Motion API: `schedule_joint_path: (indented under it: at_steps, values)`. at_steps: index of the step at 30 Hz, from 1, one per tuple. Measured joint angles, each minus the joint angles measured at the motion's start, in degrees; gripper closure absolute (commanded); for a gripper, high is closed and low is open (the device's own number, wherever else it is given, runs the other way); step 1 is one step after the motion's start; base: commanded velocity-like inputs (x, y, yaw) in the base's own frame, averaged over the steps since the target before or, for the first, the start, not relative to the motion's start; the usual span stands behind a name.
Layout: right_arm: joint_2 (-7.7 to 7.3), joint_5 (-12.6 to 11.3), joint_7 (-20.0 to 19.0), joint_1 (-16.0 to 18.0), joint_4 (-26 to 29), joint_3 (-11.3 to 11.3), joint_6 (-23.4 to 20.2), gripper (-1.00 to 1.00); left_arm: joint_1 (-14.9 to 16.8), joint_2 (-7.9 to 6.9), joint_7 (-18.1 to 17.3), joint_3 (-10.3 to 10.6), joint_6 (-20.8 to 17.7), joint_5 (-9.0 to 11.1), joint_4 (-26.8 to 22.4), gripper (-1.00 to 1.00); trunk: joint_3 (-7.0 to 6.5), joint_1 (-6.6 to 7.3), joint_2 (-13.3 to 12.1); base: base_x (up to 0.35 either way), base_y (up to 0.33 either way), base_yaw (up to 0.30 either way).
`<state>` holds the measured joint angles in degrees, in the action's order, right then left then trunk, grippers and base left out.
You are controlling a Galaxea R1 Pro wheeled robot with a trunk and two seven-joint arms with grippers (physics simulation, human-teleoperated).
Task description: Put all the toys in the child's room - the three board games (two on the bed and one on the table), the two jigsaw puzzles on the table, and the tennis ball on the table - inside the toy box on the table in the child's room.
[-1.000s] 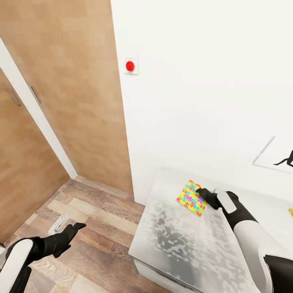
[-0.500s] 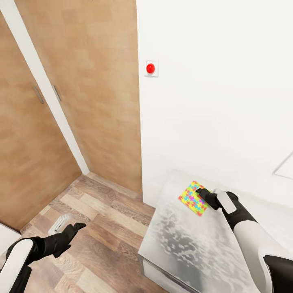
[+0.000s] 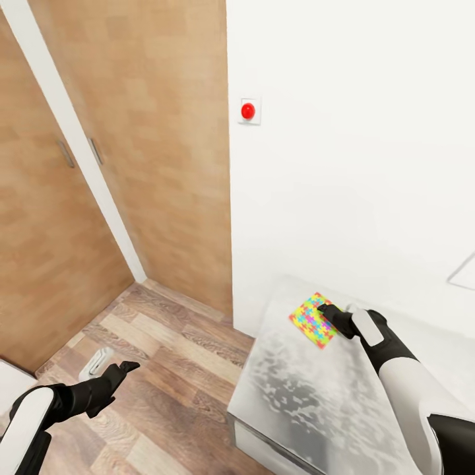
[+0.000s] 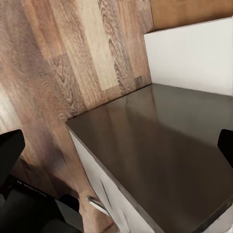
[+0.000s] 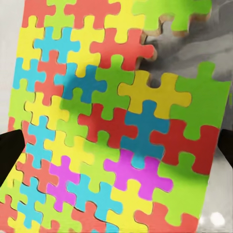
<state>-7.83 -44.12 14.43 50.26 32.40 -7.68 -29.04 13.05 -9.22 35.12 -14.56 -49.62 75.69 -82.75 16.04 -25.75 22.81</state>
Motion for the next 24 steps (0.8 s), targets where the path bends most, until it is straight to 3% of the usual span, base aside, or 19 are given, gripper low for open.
schedule_joint_path:
  at_steps: [7,24]
  values:
    - [-0.07,0.0,0.1,0.0,0.1,-0.1,0.0,-1.00,0.0,0.00,0.0,0.0,0.0,0.0,0.0,-1.00,0.00,0.00,0.0,0.016,0.128,0.000]
    - [-0.14,0.0,0.0,0.1,0.1,-0.2,0.0,-1.00,0.0,0.06,0.0,0.0,0.0,0.0,0.0,-1.00,0.00,0.00,0.0,0.001,0.005,0.014]
